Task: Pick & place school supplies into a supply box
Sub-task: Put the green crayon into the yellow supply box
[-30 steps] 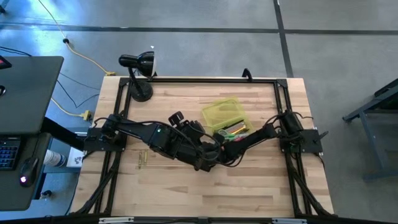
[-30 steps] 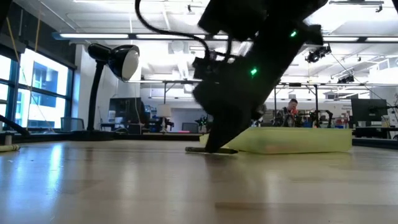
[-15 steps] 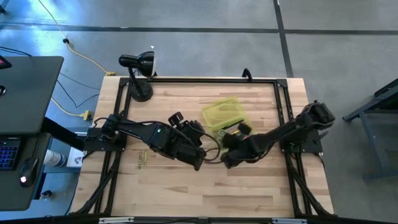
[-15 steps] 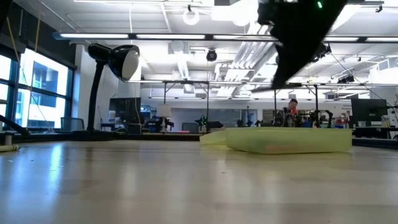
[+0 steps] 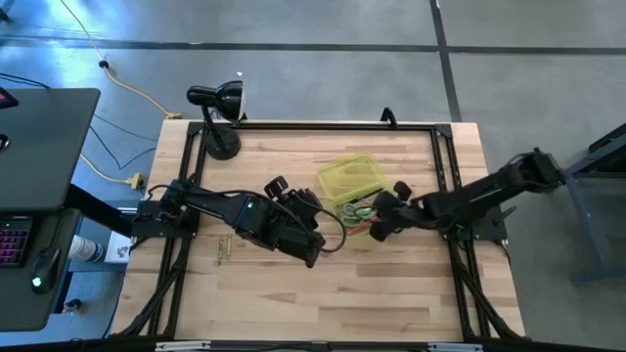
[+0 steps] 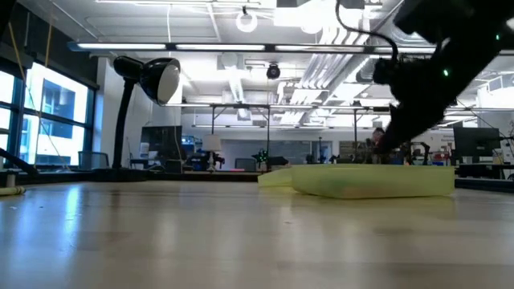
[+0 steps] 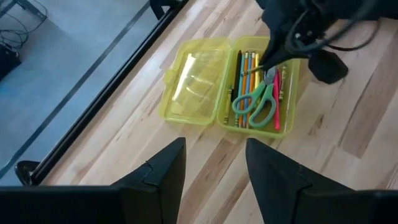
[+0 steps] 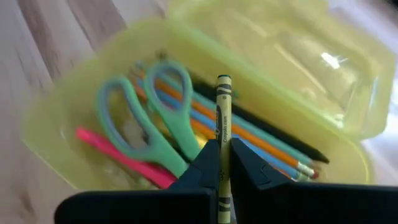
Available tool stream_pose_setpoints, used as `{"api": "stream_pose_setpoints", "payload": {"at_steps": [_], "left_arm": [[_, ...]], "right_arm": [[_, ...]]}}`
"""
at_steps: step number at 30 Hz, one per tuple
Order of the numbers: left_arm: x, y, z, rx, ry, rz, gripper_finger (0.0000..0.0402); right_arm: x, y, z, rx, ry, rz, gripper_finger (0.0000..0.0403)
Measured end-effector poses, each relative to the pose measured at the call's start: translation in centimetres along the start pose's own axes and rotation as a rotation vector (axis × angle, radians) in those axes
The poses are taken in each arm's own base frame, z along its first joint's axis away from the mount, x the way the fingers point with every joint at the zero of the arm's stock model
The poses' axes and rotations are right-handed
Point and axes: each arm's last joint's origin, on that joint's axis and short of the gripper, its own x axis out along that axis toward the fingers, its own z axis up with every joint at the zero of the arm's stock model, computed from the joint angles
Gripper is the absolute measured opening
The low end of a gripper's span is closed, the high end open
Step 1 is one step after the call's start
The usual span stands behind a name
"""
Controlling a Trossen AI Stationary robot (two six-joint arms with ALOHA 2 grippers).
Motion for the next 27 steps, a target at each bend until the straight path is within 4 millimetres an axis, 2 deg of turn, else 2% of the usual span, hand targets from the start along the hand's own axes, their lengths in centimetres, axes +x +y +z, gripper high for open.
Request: {"api": "stream_pose_setpoints", "payload": {"at_steps": [5,8,13,18,27], "left_arm": [[0.0,0.0,0.0,-0.004,-0.001,0.0,0.0202],[0.0,0.0,0.0,-0.004,-0.005,0.003,0.0202],[0.0,0.0,0.0,-0.007,-0.007,0.001,0.0198],[0.0,-0.1,0.0,-0.029,0.008,-0.012,0.0201],[-0.1,-0.6,-0.5,-0.001,0.195,-0.196,0.02]], "right_arm": [[1.1,-1.6,-2.0,-0.007,0.066,0.06,0.0001],[1.5,-2.1,-2.4,0.017,0.032,0.041,0.0007],[1.8,-2.5,-2.0,0.077,0.005,0.028,0.003],[2.0,-2.7,-1.7,0.062,0.004,0.028,0.0063],[2.0,-2.4,-1.2,0.097,-0.028,0.068,0.0093]]}}
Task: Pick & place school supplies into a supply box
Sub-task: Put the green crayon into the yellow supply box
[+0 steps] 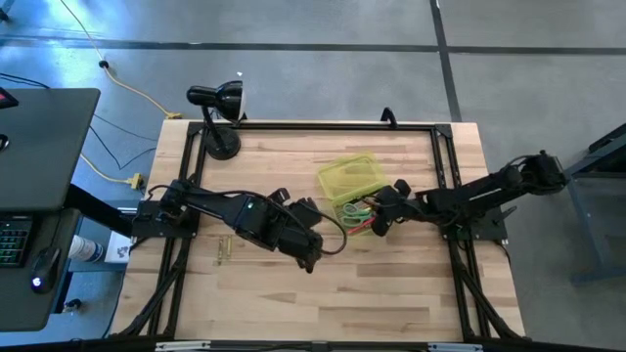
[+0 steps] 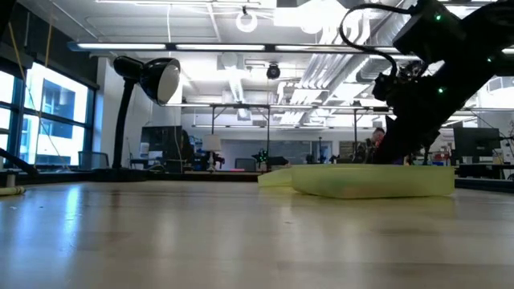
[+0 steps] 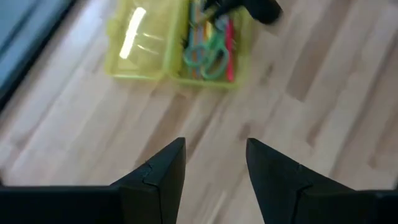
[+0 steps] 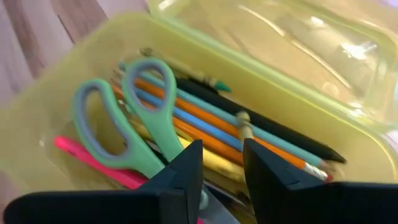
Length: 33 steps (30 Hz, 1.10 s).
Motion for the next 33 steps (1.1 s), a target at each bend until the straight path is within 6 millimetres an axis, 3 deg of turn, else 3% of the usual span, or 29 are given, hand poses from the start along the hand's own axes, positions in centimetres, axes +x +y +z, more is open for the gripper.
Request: {"api": "stream_pose_setpoints", "payload": {"at_steps": [6,12,16,20,24,29,33], "left_arm": [[0.2,-0.4,-0.2,0.016,0.075,-0.069,0.0201],[1.9,-1.5,-0.6,-0.159,0.154,-0.062,0.0184],[2.6,-2.7,-1.3,-0.179,0.214,-0.078,0.017],[1.5,-3.4,-2.2,-0.195,0.154,-0.058,0.0164],[-1.0,-4.3,-3.7,-0.209,-0.028,-0.012,0.0163],[-3.6,-6.5,-7.1,-0.214,-0.139,-0.036,0.0162],[-4.0,-7.9,-10.2,-0.316,-0.179,-0.03,0.0166]], "right_arm": [[-0.1,1.0,1.1,0.058,-0.069,0.162,0.0095],[-0.7,2.3,2.9,0.094,-0.188,0.401,0.0094],[-1.5,3.2,3.8,0.103,-0.273,0.549,0.0094],[-2.3,4.1,4.1,0.072,-0.331,0.637,0.0094],[-2.7,4.8,3.6,0.034,-0.326,0.671,0.0094],[-3.3,5.5,3.1,0.01,-0.32,0.703,0.0094],[-3.8,5.8,2.9,-0.007,-0.34,0.705,0.0094]]}}
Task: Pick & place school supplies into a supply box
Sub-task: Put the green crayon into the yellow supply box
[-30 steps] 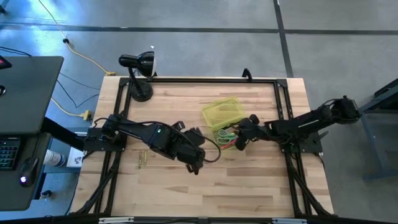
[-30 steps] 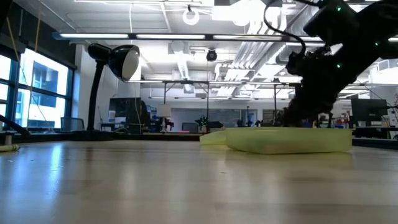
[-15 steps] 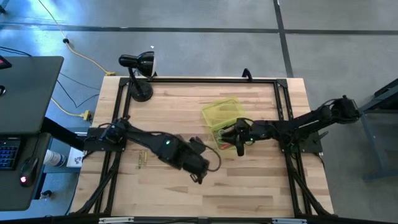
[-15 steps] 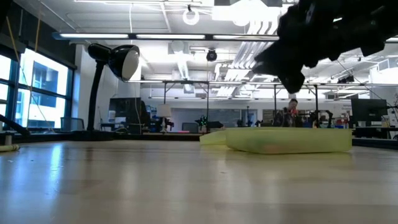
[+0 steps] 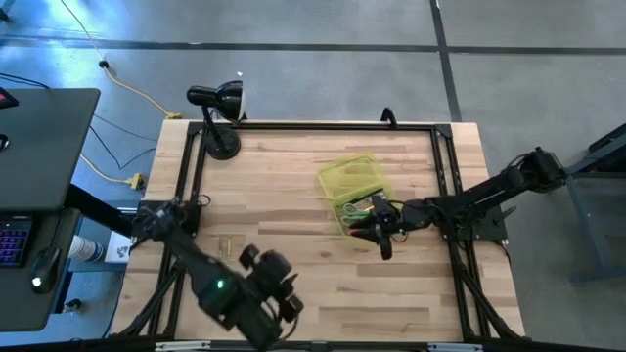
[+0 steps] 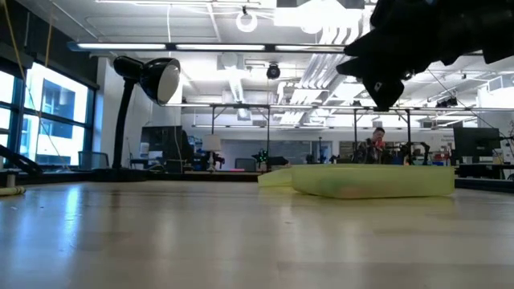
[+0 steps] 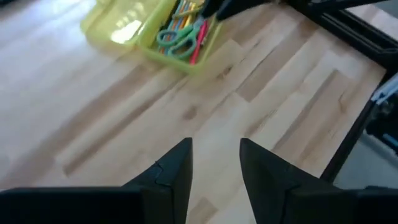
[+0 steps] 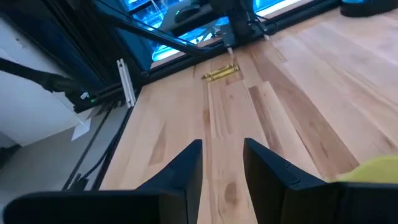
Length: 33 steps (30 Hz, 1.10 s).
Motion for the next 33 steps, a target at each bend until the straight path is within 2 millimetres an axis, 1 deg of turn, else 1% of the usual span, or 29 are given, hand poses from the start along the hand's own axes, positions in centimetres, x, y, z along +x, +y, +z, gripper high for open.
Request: {"api": "stream_pose_setpoints", "payload": {"at_steps": [4,7,10,12,15,19,22,24,28,31,33], "left_arm": [[-1.1,0.1,-2.6,-0.124,0.007,-0.011,0.0167],[-1.9,0.4,-4.2,-0.16,0.005,-0.02,0.0167],[-2.6,1.2,-4.8,-0.175,-0.008,-0.029,0.0168],[-3.1,2.1,-4.9,-0.182,-0.045,-0.032,0.0168],[-3.1,4.1,-5.0,-0.187,-0.075,-0.013,0.0168],[-1.8,7.7,-5.9,-0.218,-0.073,0.067,0.0168],[0.1,10.3,-7.5,-0.256,-0.093,0.152,0.0168],[1.5,11.6,-8.7,-0.314,-0.093,0.215,0.0168],[3.7,13.1,-11.1,-0.408,-0.038,0.315,0.0168],[5.2,13.4,-12.7,-0.451,0.028,0.313,0.0168],[5.9,13.6,-13.5,-0.445,0.087,0.318,0.0168]], "right_arm": [[-0.4,0.7,0.1,-0.006,-0.011,0.025,0.0094],[-0.9,1.2,0.4,-0.026,-0.029,0.045,0.0094],[-1.3,1.5,0.7,-0.049,-0.06,0.03,0.0094],[-1.6,1.7,0.9,-0.048,-0.077,0.02,0.0094],[-1.8,1.9,1.0,-0.047,-0.084,0.031,0.0094],[-2.0,2.2,0.8,-0.053,-0.066,0.043,0.0094],[-2.0,2.3,0.5,-0.06,-0.051,0.015,0.0094],[-2.0,2.1,0.3,-0.066,-0.042,-0.025,0.0094],[-2.0,1.8,0.0,-0.076,-0.024,-0.079,0.0094],[-2.0,1.7,0.0,-0.083,-0.032,-0.11,0.0094],[-2.0,1.6,0.0,-0.085,-0.037,-0.117,0.0094]]}}
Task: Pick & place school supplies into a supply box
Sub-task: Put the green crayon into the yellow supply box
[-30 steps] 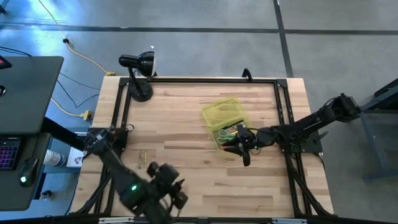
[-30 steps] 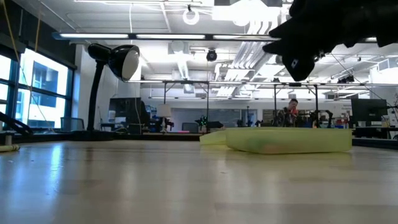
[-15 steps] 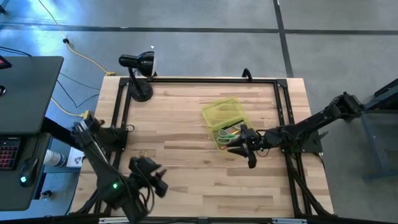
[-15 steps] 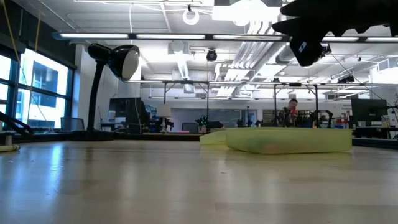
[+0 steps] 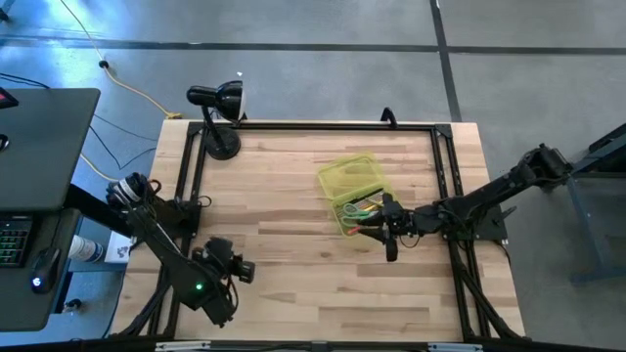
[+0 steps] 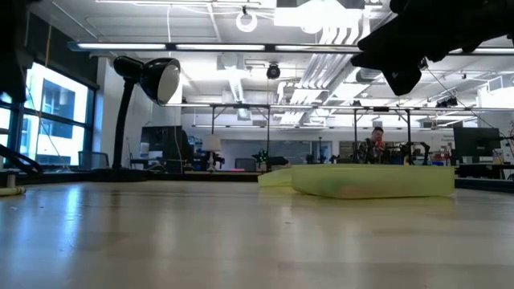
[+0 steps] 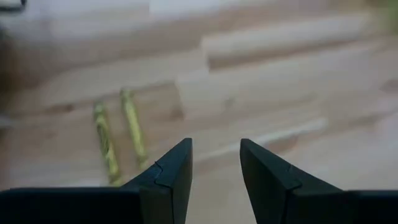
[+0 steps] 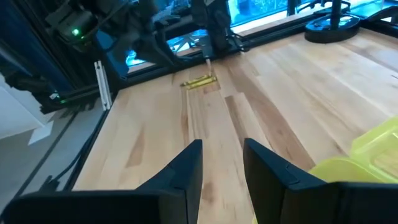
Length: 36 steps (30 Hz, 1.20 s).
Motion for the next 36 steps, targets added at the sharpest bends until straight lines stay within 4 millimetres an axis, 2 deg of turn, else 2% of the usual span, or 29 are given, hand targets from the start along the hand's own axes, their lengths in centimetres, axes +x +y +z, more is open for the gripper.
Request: {"api": "stream_pose_setpoints", "payload": {"at_steps": [3,10,17,36], "left_arm": [[0.7,0.4,-0.4,0.015,0.044,0.037,0.0168],[2.0,1.1,0.0,-0.066,0.003,0.109,0.0168],[5.3,1.9,-0.1,-0.065,-0.03,0.21,0.0168],[9.2,2.3,-3.2,-0.031,-0.072,0.311,0.0168]], "right_arm": [[0.0,-0.1,0.0,0.001,-0.002,-0.006,0.0094],[0.0,-0.1,0.1,0.001,-0.003,-0.008,0.0094],[0.1,-0.1,0.0,0.0,0.006,0.002,0.0094],[0.0,-0.2,-0.1,-0.004,0.017,-0.001,0.0094]]}}
